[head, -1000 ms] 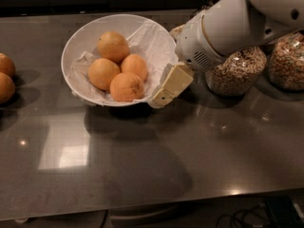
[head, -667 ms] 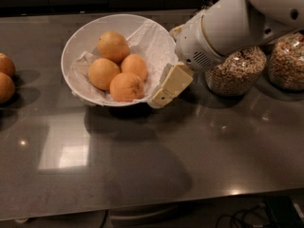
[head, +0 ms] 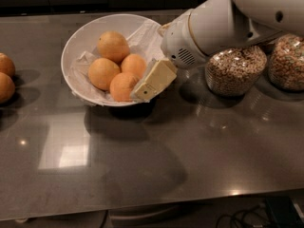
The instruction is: Pick orange from white bowl
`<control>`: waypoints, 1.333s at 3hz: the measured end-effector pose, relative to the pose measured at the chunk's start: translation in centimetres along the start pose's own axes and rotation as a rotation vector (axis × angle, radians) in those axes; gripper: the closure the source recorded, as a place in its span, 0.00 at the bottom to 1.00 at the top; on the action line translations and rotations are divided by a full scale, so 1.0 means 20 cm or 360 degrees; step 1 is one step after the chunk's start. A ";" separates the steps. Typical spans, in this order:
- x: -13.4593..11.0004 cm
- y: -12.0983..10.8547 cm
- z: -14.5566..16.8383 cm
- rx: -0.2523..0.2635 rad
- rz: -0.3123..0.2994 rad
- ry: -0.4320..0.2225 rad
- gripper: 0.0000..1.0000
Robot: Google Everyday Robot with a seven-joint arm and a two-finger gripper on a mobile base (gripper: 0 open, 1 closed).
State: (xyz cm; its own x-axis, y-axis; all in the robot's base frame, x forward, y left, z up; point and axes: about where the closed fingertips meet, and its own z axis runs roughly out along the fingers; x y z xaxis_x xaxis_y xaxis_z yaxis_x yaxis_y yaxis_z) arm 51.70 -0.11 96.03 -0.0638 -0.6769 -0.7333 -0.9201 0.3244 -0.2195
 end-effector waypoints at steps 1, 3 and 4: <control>-0.06 0.02 0.04 0.0002 0.0145 -0.0080 0.00; -0.10 0.06 0.11 0.0012 0.0237 -0.0086 0.00; -0.08 0.04 0.15 0.0028 0.0252 -0.0074 0.19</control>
Offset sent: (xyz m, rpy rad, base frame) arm -0.0021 0.0332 -0.0062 0.1386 0.1184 -0.1533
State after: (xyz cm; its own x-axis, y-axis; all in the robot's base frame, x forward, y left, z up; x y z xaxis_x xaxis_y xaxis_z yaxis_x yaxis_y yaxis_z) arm 52.15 3.32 95.12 -0.1893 -0.5853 -0.7884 -0.8930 0.4364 -0.1095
